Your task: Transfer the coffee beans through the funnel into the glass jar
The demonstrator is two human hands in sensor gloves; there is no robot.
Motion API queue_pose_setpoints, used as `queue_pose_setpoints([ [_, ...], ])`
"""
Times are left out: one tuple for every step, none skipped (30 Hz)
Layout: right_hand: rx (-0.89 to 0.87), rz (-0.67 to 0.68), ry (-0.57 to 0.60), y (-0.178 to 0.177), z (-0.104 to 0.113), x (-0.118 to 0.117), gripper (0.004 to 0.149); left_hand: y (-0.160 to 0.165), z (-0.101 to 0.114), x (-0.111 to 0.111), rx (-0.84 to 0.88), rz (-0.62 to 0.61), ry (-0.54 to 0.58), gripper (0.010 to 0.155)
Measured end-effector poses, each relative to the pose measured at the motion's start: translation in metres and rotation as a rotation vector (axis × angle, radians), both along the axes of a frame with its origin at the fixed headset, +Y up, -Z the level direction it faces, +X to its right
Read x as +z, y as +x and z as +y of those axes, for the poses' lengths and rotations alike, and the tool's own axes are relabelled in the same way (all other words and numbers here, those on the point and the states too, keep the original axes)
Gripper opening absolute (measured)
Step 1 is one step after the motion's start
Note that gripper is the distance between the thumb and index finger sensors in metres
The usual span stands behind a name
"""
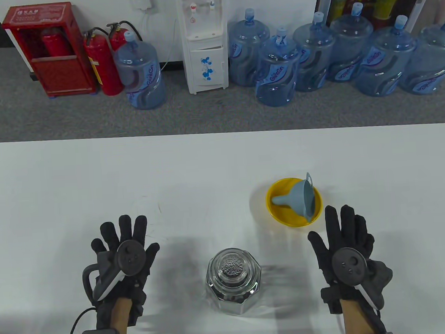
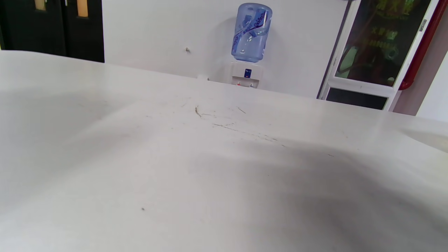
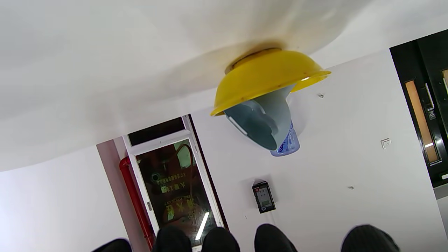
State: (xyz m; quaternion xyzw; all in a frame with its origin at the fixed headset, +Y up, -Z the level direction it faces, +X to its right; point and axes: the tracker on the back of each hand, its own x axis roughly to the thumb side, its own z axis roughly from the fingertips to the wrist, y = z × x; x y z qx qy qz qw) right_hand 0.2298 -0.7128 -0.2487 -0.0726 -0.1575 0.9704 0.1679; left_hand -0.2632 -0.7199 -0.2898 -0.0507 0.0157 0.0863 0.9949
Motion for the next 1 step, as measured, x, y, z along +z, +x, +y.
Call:
queue_pose_setpoints([
  [-0.003,0.002,-0.008,0.0002,-0.0007,-0.0009,0.074,-0.0006,-0.0005,-0.0002,0.008,0.002,-0.003,0.07],
])
